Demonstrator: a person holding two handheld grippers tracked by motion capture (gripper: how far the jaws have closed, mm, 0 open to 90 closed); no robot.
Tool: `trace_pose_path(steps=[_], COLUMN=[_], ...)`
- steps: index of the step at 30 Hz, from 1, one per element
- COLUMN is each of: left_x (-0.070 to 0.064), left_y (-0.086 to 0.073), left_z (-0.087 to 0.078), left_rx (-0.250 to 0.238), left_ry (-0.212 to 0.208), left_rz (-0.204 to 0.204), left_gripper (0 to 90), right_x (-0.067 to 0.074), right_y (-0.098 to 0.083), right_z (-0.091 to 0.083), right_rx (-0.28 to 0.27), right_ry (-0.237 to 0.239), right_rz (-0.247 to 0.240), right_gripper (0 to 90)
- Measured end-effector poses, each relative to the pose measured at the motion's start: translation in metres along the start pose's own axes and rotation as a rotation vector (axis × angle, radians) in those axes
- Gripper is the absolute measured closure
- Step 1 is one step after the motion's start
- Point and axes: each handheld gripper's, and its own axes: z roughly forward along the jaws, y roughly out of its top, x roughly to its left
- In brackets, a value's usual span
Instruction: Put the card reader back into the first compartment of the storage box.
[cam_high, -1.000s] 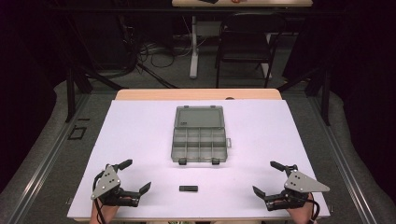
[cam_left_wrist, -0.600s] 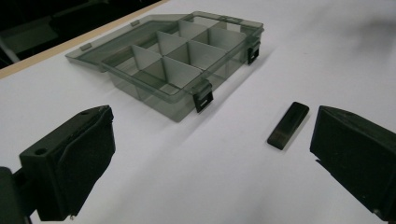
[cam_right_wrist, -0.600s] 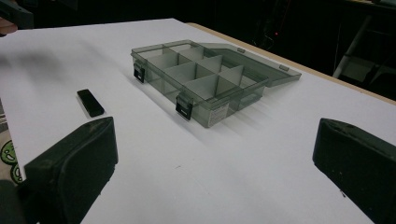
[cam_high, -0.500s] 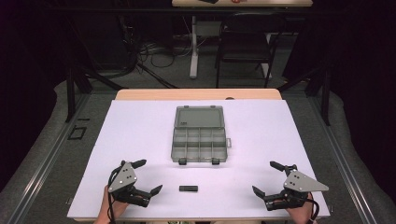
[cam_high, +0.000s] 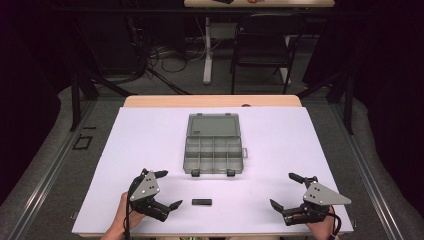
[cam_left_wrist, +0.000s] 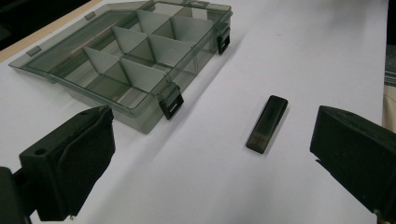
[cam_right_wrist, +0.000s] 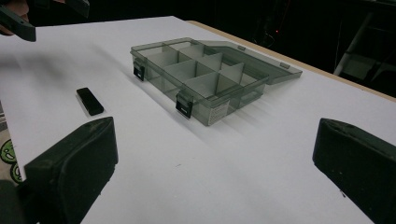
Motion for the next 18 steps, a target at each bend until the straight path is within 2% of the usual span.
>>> trace_pose_path(steps=[18], left_x=[0.003], left_y=[0.013], left_z=[0.014], left_rx=[0.062], left_ry=[-0.074], left_rz=[0.059], left_gripper=[0.0], right_x=[0.0], right_y=[0.0], right_z=[0.001], right_rx=[0.007], right_ry=[0.001], right_rz=[0.007], right_gripper=[0.0])
